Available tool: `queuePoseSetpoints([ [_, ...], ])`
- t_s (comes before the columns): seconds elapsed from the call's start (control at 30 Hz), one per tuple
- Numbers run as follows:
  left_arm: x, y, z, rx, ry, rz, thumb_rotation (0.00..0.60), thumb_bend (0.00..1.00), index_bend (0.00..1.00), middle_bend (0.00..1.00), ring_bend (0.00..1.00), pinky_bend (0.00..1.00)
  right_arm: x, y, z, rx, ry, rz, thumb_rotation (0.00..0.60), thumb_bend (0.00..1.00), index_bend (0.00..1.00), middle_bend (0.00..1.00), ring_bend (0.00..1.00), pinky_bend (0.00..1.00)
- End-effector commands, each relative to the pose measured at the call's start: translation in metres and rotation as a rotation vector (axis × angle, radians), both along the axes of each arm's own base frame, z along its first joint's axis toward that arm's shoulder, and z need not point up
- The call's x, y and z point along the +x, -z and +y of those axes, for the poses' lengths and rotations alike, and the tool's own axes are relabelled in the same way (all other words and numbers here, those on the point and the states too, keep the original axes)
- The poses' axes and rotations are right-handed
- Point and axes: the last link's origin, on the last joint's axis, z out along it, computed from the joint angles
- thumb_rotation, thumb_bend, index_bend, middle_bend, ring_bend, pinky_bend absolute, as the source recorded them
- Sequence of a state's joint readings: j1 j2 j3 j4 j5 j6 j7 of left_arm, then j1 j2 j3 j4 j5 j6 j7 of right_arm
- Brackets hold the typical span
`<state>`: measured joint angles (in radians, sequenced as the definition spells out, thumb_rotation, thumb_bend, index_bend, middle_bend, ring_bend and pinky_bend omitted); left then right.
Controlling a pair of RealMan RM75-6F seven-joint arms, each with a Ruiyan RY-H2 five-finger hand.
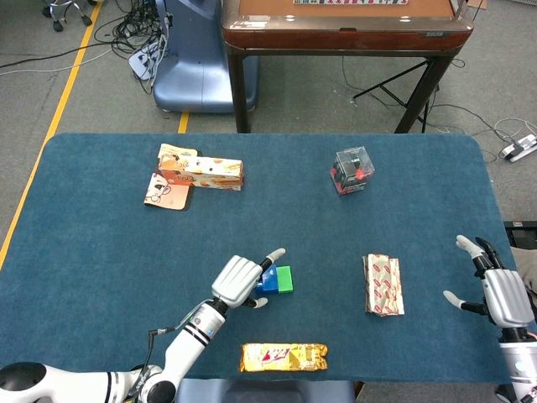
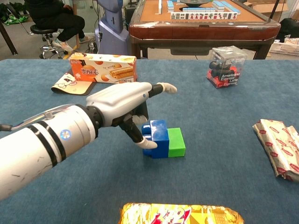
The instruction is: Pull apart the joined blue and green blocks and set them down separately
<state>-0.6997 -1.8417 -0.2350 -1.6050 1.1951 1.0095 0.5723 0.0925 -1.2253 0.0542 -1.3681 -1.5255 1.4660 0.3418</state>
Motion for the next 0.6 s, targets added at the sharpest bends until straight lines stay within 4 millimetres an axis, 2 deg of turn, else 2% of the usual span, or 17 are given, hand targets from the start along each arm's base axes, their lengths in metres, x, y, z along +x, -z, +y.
queuePoseSetpoints([
  [0.03, 0.001, 0.005, 0.002, -0.008, -0.005, 0.008, 0.600, 0.00, 0.11, 1.00, 0.95, 1.00, 0.000, 0.000, 0.000, 0.000, -0.001, -0.001, 0.600, 0.00, 0.11, 0.22, 0.27, 0.49],
  [0.37, 0.003, 0.020, 0.012, -0.016, -0.037, 0.036, 0.600, 0.00, 0.11, 1.00, 0.95, 1.00, -0.002, 0.002, 0.000, 0.003, 0.004, -0.005, 0.600, 0.00, 0.11, 0.22, 0.27, 0.49],
  [0.6, -0.001, 0.021, 0.020, 0.003, -0.067, 0.041, 0.600, 0.00, 0.11, 1.00, 0.95, 1.00, -0.004, 0.004, 0.001, 0.007, 0.011, -0.011, 0.600, 0.00, 0.11, 0.22, 0.27, 0.49],
])
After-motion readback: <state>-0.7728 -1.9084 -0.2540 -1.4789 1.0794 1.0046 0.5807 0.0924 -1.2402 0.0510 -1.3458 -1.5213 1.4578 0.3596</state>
